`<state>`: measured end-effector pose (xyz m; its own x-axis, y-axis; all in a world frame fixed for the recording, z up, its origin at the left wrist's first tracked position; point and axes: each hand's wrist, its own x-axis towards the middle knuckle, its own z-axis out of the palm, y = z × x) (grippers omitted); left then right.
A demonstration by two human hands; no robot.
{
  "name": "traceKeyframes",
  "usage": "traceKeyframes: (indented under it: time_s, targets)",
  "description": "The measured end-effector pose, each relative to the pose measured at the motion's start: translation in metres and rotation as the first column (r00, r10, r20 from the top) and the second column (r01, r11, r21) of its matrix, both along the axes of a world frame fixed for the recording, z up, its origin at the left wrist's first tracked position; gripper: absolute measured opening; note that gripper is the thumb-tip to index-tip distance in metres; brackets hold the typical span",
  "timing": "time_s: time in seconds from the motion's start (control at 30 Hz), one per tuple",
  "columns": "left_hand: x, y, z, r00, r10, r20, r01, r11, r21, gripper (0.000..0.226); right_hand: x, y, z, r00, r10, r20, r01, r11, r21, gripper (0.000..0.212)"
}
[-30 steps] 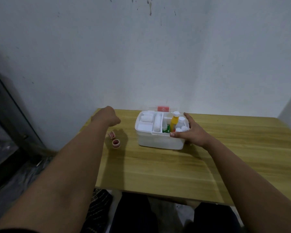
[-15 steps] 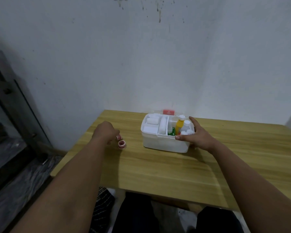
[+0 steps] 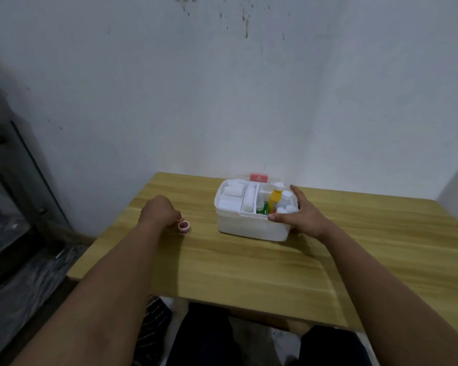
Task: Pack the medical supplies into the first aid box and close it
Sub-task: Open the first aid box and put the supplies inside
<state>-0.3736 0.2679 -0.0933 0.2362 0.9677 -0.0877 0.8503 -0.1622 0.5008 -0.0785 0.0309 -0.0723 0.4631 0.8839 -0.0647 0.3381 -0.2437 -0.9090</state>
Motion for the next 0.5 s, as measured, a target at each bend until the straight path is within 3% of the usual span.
traceKeyframes:
  time_s: [0.13,0.3,0.5]
  targets:
    - [-0.008,-0.006,-0.003,1.000,-0.017,0.001,0.017,0.999,0.033,0.029,0.001,0.001,0.000,1.000,-0.010,0.016,0.011,1.000,-0.009,0.125]
    - [-0.007,-0.017,0.002,0.989,-0.147,0.019,0.147,0.987,-0.057,0.083,0.000,0.001,-0.001,0.999,-0.017,0.040,0.018,1.000,-0.013,0.123]
    - [-0.006,-0.023,0.000,0.958,-0.274,-0.090,0.271,0.962,-0.044,0.068,0.000,0.001,-0.003,0.998,-0.026,0.053,0.027,0.999,-0.021,0.123]
